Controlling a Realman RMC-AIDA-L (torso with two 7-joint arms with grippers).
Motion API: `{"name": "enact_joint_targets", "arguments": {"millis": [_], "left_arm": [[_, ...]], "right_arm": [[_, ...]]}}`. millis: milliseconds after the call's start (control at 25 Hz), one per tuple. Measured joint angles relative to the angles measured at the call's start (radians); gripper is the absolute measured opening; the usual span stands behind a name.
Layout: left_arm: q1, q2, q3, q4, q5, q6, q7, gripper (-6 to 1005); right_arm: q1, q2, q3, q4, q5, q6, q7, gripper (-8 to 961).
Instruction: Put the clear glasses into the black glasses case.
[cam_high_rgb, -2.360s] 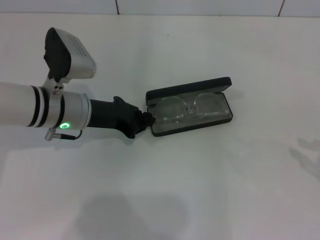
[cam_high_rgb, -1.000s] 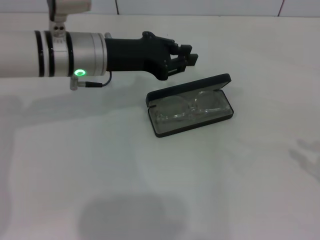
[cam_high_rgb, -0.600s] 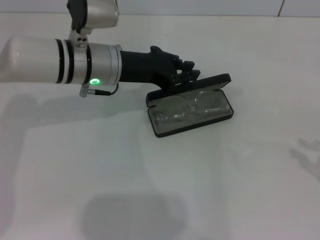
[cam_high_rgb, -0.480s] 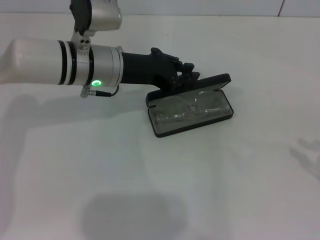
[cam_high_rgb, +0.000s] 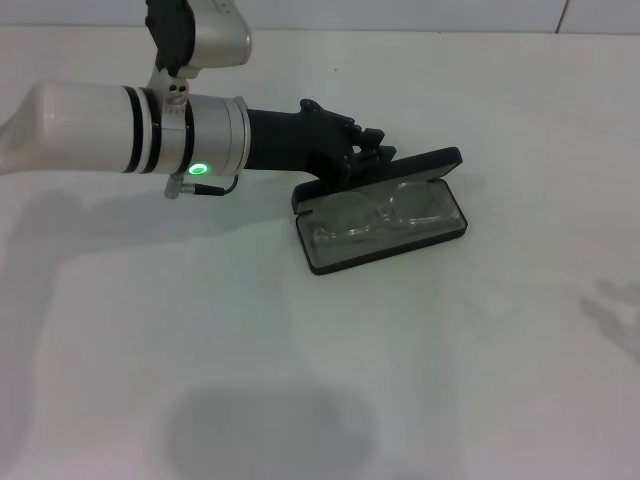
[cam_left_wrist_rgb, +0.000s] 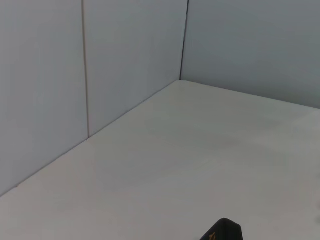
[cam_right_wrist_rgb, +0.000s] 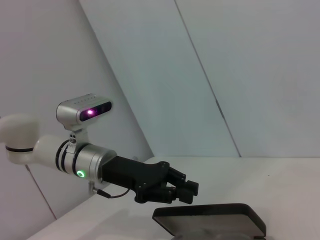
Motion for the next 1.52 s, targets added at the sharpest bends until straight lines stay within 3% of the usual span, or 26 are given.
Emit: {"name": "enact_joint_targets", "arguments": {"millis": [440, 1400, 1520], "left_arm": [[-0.007, 0.000, 0.015, -0.027, 0.004, -0.004, 0.002, 234], [-0.002, 0.000, 0.207, -0.040, 0.006, -0.015, 0.006, 261], [0.004, -0.001, 0.231, 0.001, -0.003, 0.016, 0.015, 267]], "right_arm": [[0.008, 0.000, 0.000, 0.024, 0.000, 0.006, -0.008, 336], [0.012, -0.002, 0.000, 0.026, -0.001, 0.006, -0.011, 336], [0.004, -0.002, 0.002, 0.026, -0.001, 0.001, -0.011, 336]]}}
